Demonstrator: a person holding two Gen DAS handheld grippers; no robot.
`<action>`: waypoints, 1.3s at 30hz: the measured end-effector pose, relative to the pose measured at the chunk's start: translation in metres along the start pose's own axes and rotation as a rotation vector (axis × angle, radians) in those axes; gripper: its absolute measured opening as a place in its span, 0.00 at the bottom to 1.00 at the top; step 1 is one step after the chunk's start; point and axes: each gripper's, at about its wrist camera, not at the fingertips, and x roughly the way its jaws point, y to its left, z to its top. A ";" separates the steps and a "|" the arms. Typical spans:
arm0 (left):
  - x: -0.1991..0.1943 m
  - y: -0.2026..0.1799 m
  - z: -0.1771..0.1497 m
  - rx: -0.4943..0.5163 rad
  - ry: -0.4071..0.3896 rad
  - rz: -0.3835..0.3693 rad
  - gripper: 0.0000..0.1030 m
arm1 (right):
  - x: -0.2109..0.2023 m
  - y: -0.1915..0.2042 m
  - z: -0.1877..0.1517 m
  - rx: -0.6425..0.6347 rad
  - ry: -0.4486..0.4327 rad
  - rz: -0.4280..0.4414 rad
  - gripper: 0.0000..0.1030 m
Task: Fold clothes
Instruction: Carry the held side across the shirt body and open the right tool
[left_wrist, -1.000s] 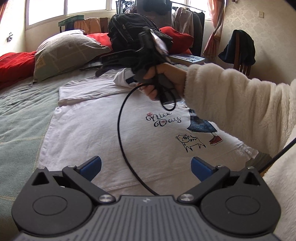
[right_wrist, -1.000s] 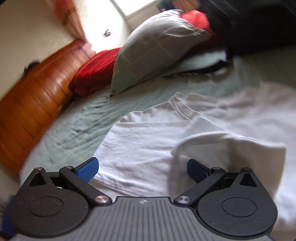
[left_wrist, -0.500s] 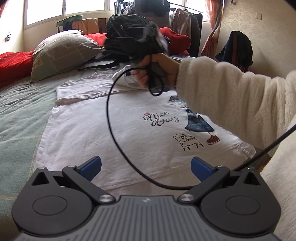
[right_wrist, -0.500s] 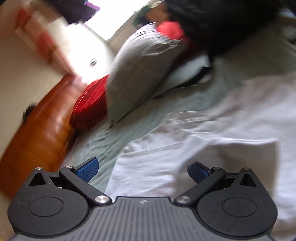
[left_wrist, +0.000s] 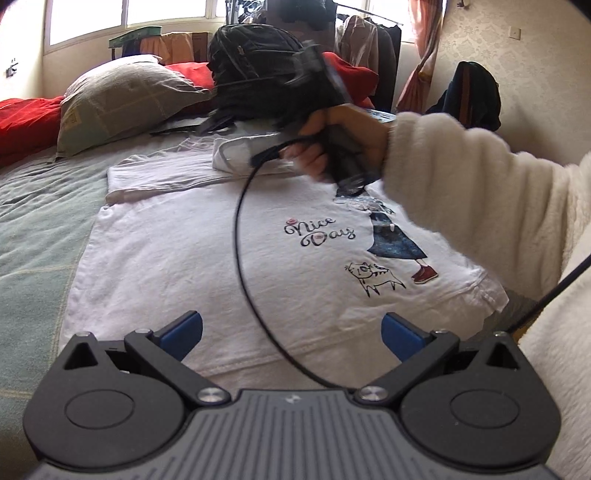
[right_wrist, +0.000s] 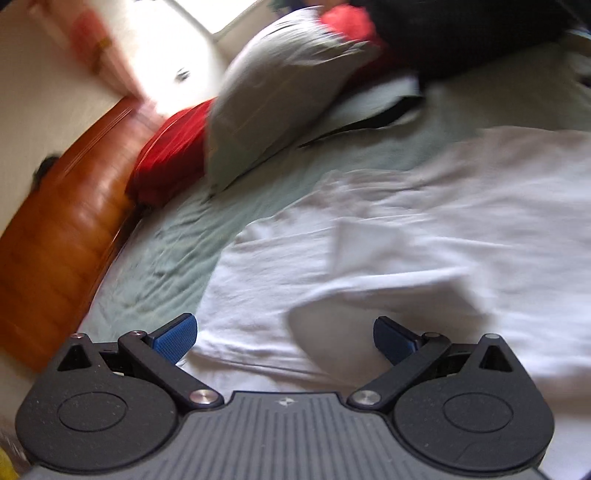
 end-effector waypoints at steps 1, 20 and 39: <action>0.000 0.000 0.000 0.001 0.000 -0.001 0.99 | -0.010 -0.007 0.003 0.021 -0.019 -0.007 1.00; -0.001 0.000 0.002 -0.023 -0.002 0.039 0.99 | 0.042 0.016 0.049 0.120 0.112 0.248 1.00; 0.000 0.003 0.001 -0.030 0.010 0.052 0.99 | 0.079 0.015 0.037 0.089 0.139 0.184 1.00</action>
